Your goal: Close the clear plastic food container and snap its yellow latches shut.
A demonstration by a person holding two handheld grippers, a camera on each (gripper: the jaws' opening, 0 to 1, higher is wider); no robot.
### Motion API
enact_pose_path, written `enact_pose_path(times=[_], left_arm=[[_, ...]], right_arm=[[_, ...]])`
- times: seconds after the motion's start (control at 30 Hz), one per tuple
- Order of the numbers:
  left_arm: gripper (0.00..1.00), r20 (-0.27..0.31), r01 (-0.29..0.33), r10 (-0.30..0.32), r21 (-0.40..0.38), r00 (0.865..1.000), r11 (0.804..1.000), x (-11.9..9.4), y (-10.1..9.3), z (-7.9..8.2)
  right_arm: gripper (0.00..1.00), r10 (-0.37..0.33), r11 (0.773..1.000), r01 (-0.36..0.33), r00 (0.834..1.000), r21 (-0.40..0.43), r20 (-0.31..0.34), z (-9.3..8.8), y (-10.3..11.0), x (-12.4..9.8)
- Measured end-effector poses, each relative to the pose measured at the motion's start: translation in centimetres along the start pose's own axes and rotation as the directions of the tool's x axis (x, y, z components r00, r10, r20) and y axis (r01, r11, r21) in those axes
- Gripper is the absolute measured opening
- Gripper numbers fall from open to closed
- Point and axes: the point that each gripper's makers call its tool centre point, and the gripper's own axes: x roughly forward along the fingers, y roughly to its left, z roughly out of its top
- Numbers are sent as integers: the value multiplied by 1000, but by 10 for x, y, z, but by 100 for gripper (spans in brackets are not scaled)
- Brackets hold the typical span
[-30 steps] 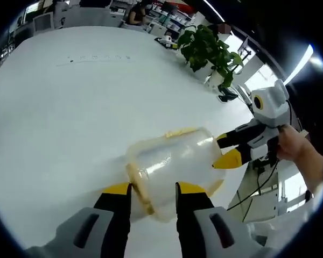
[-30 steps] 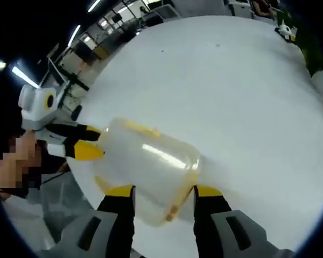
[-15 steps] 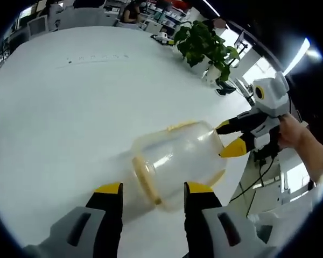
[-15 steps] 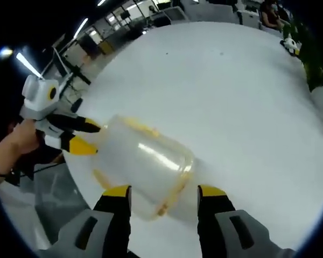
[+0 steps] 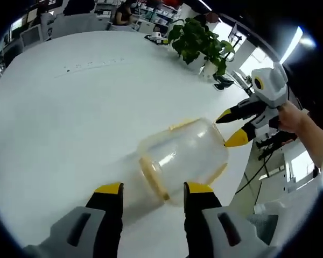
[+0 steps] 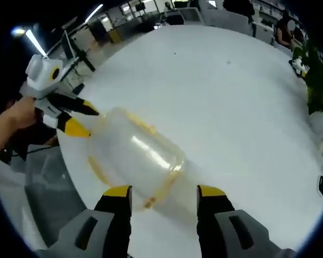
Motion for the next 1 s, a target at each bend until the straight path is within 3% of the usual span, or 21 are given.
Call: enact_pose_path(times=[0.23, 0.33, 0.6, 0.83, 0.9, 1.0], left_arm=[[43, 0, 8, -8, 81, 1000, 997, -5, -3, 5], [43, -16, -18, 22, 192, 1000, 981, -7, 1, 7], [44, -15, 8, -5, 253, 1000, 968, -9, -10, 20], [44, -43, 27, -13, 335, 999, 942, -8, -13, 19], [43, -63, 25, -2, 375, 998, 926, -8, -12, 17], [43, -73, 34, -7, 374, 997, 927, -8, -12, 15]], right_arm=[[47, 6, 996, -5, 1000, -84, 7, 7, 2, -6], [47, 8, 993, -7, 1000, -121, 10, 10, 2, -9], [47, 12, 978, -14, 1000, -206, -9, 15, 0, -14], [46, 18, 953, -27, 999, -301, -35, 13, 4, -11], [46, 19, 949, -30, 999, -315, -40, 12, 6, -10], [46, 23, 934, -39, 999, -356, -49, 13, 8, -9]])
